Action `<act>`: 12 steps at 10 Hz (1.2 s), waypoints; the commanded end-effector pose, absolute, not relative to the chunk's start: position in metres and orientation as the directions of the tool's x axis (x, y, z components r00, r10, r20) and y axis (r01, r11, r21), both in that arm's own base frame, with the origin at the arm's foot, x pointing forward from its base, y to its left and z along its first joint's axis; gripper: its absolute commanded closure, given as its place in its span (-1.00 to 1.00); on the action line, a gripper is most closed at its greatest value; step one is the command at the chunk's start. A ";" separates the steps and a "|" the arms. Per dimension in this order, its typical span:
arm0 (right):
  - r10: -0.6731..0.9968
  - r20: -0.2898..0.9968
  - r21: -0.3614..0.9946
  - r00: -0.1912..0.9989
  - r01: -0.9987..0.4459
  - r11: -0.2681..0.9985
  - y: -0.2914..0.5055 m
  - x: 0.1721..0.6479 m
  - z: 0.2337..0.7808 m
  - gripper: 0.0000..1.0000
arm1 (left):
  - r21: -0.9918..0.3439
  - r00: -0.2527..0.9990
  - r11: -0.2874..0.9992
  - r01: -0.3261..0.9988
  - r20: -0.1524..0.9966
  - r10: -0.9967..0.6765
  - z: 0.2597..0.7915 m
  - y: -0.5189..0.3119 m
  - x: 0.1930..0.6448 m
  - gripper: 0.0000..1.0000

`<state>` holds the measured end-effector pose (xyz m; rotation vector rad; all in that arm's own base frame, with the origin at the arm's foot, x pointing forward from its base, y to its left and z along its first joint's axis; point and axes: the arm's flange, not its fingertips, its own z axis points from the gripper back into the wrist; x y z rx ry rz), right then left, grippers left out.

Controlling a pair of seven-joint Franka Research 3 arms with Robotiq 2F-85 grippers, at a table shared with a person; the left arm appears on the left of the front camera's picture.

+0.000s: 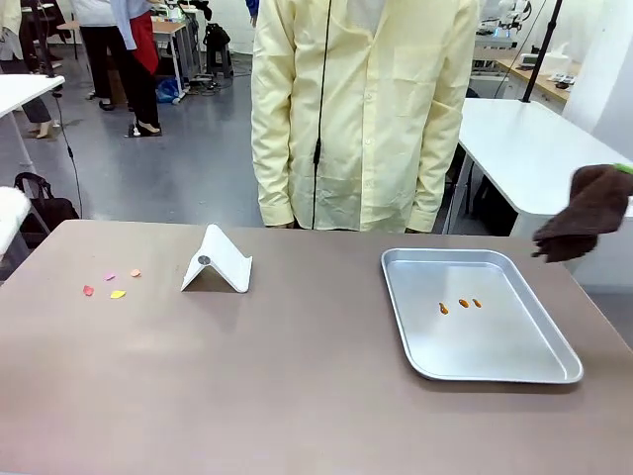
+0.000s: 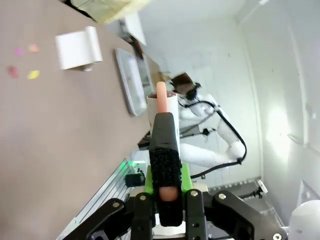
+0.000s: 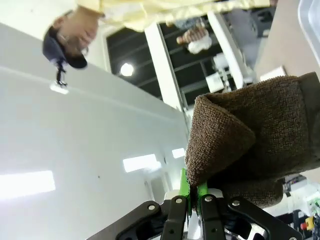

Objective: Clean the surface of the table.
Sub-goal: Hold the Lint Roller with your left hand and the towel with your right hand.

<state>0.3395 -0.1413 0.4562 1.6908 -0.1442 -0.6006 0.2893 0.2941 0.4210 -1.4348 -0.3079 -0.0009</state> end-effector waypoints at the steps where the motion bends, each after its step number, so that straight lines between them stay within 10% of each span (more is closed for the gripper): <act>1: -0.390 -0.248 0.957 0.887 0.163 -0.238 -0.163 0.344 0.444 1.00 | -0.982 0.931 0.106 0.157 0.183 0.316 0.417 0.321 0.273 1.00; 12: -0.427 -0.253 0.958 0.868 0.164 -0.235 -0.166 0.340 0.437 1.00 | -0.986 0.918 0.098 0.135 0.162 0.363 0.406 0.338 0.258 1.00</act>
